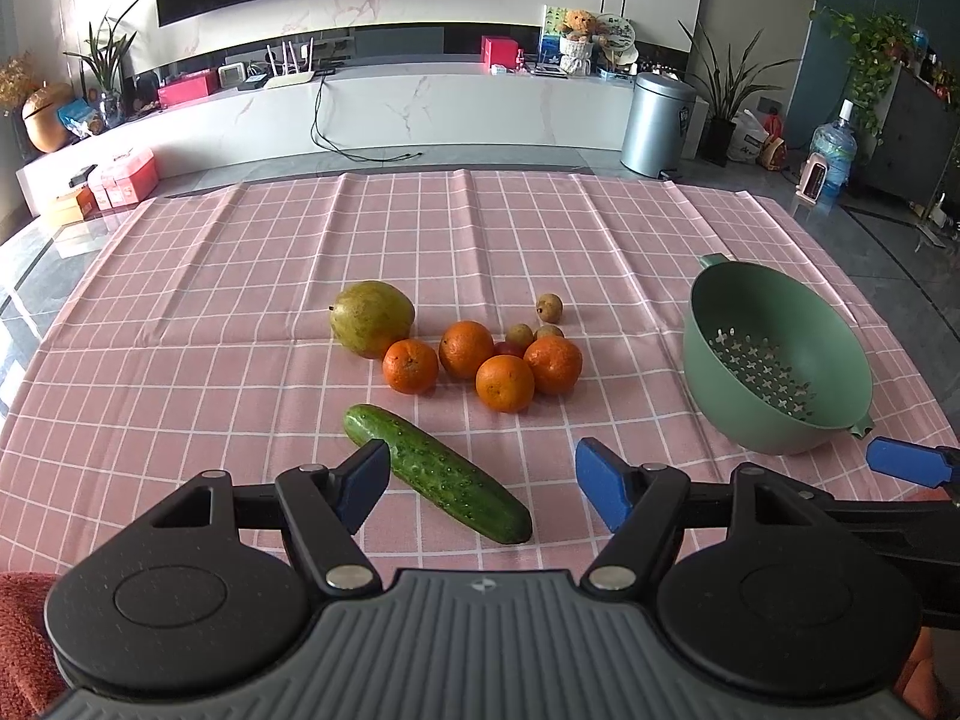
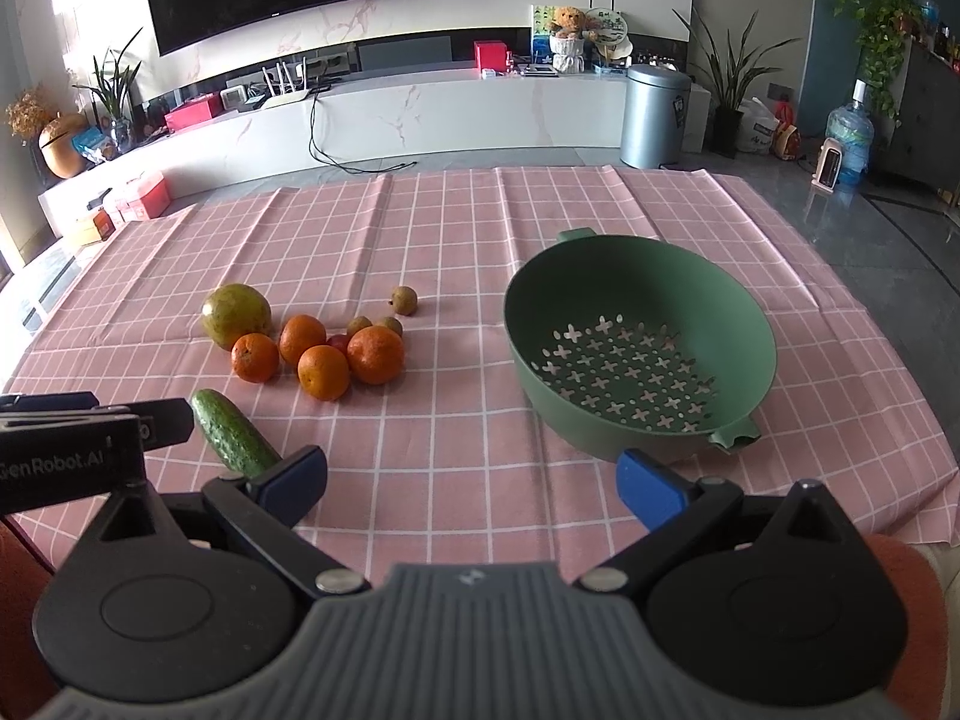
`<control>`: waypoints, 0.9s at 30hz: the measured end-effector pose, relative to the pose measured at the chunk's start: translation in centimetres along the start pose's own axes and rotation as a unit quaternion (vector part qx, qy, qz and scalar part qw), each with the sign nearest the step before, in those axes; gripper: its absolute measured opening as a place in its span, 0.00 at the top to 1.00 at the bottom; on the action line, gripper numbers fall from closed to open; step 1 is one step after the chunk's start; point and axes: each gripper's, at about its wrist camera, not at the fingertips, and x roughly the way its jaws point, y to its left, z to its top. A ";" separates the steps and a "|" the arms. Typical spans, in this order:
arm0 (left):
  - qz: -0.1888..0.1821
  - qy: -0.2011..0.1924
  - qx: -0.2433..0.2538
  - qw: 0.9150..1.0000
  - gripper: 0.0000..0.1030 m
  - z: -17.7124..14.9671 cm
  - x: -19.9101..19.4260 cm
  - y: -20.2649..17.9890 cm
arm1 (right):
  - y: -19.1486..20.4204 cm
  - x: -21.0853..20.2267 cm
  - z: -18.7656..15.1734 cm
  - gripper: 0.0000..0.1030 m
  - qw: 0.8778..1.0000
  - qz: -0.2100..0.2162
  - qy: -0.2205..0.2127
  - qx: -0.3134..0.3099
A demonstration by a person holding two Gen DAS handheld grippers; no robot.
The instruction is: Organize fruits
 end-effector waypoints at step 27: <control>-0.041 0.055 -0.088 0.994 0.40 2.4 4.5 4.2 | 2.9 4.1 1.5 0.26 0.995 0.083 -0.025 -0.055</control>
